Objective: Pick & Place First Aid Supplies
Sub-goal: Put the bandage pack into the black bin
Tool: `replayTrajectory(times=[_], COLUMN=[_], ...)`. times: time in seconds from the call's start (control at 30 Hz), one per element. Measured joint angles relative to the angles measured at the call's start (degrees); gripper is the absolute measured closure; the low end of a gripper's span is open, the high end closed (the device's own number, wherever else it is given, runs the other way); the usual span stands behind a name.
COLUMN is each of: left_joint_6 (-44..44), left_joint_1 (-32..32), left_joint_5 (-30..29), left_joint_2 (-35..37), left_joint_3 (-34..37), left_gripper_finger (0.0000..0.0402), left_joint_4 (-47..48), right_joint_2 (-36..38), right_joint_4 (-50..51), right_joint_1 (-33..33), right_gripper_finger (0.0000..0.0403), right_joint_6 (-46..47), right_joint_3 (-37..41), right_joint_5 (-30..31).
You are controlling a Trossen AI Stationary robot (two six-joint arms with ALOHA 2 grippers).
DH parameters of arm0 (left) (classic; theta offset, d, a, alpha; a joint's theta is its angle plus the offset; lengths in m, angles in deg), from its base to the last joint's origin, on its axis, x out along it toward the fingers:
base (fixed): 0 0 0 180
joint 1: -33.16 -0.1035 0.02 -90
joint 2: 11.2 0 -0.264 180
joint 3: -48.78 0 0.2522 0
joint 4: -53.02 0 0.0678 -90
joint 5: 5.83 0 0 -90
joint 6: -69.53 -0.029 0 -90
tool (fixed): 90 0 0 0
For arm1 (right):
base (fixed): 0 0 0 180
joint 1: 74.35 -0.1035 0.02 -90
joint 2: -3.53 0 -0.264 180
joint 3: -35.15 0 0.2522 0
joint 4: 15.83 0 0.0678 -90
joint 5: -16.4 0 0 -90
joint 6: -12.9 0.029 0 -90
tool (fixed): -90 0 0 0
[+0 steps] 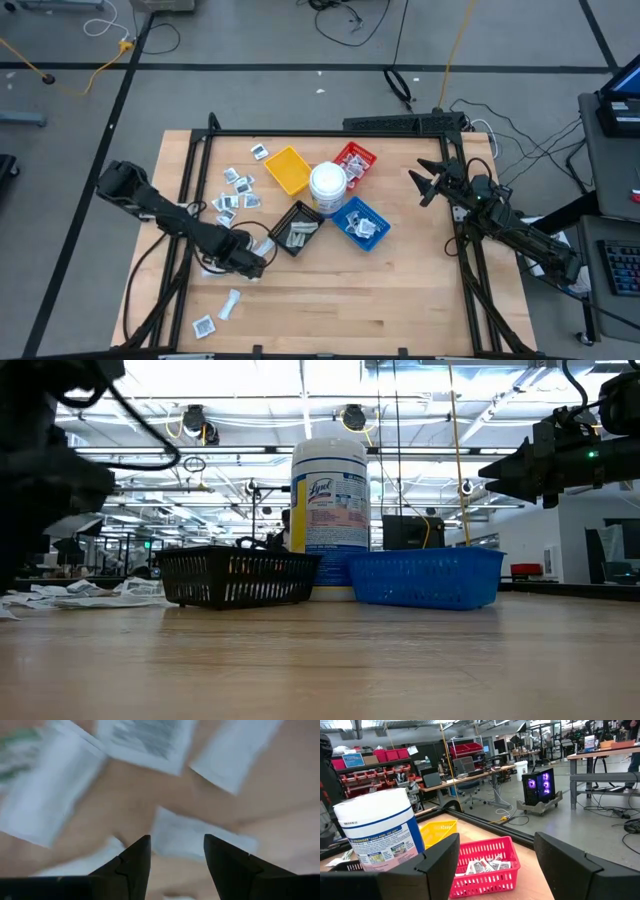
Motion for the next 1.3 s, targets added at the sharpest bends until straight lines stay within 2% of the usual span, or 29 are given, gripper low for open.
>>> replayTrajectory(times=[0.33, 0.43, 0.57, 0.73, 0.8, 0.97, 1.3], left_joint_6=[-3.4, -3.5, -3.8, -3.7, -3.7, -5.0, -9.7], left_joint_1=[-0.3, -0.2, -0.2, -0.2, -0.2, -0.5, -0.4], left_joint_5=[-0.1, 0.1, 0.4, 0.7, 0.8, 1.2, 4.6], left_joint_2=[-4.6, -5.3, -5.3, -5.3, -5.4, -3.1, 8.2], left_joint_3=[-0.2, -0.2, -0.2, -0.1, -0.1, 0.1, 0.1], left_gripper_finger=[0.0216, 0.0229, 0.0281, 0.0372, 0.0393, 0.0398, 0.0400], left_joint_4=[-2.5, -2.5, -2.0, -1.4, -0.8, 0.0, 1.0], right_joint_2=[0.0, 0.0, 0.0, 0.0, 0.0, 0.0, 0.0], right_joint_4=[0.0, 0.0, 0.0, 0.0, 0.0, 0.0, 0.0], right_joint_1=[0.0, 0.0, 0.0, 0.0, 0.0, 0.0, 0.0], right_gripper_finger=[0.0149, 0.0149, 0.0149, 0.0149, 0.0149, 0.0149, 0.0149], right_joint_6=[0.0, 0.0, 0.0, 0.0, 0.0, 0.0, 0.0], right_joint_3=[0.0, 0.0, 0.0, 0.0, 0.0, 0.0, 0.0], right_joint_5=[0.0, 0.0, 0.0, 0.0, 0.0, 0.0, 0.0])
